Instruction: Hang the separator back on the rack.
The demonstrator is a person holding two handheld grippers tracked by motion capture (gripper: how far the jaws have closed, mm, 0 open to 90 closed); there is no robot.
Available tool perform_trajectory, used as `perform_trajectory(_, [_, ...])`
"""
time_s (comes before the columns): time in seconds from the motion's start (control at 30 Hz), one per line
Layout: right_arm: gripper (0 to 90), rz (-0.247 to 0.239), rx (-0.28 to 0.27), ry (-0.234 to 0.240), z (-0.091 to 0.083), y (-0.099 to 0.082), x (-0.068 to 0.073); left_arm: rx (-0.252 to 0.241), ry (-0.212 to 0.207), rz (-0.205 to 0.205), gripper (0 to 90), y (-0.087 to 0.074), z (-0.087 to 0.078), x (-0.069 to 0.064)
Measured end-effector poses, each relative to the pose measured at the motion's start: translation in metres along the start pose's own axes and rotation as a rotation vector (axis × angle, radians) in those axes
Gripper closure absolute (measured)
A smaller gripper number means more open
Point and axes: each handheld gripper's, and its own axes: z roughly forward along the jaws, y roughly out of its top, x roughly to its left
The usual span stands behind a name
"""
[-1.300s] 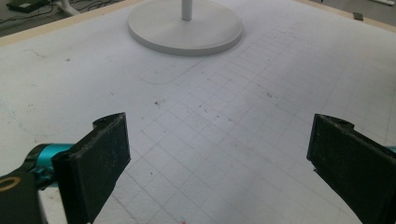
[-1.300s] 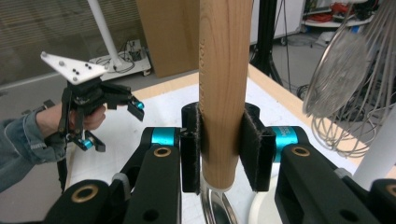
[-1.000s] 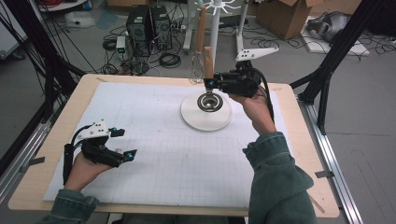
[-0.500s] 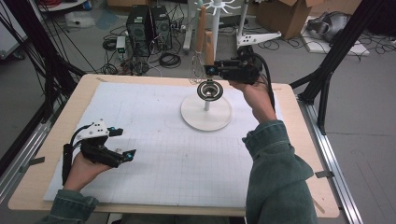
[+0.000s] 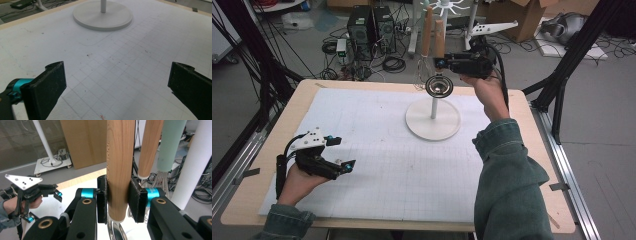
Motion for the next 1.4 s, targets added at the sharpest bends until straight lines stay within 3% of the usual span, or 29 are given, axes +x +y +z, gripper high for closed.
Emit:
perform_trajectory(0.37, [71.7, 0.002, 0.007, -0.031, 0.0, 0.017, -0.003, -0.006, -0.003, 0.004, 2.2, 0.002, 0.0, -0.001])
perform_trajectory(0.93, [71.5, 0.037, 0.017, -0.073, 0.004, 0.016, -0.016, -0.007, -0.01, 0.009, 2.2, 0.003, -0.001, -0.002])
perform_trajectory(1.4, [70.4, 0.047, 0.019, -0.102, 0.008, 0.012, -0.017, -0.006, -0.013, 0.003, 2.2, 0.002, -0.001, -0.001])
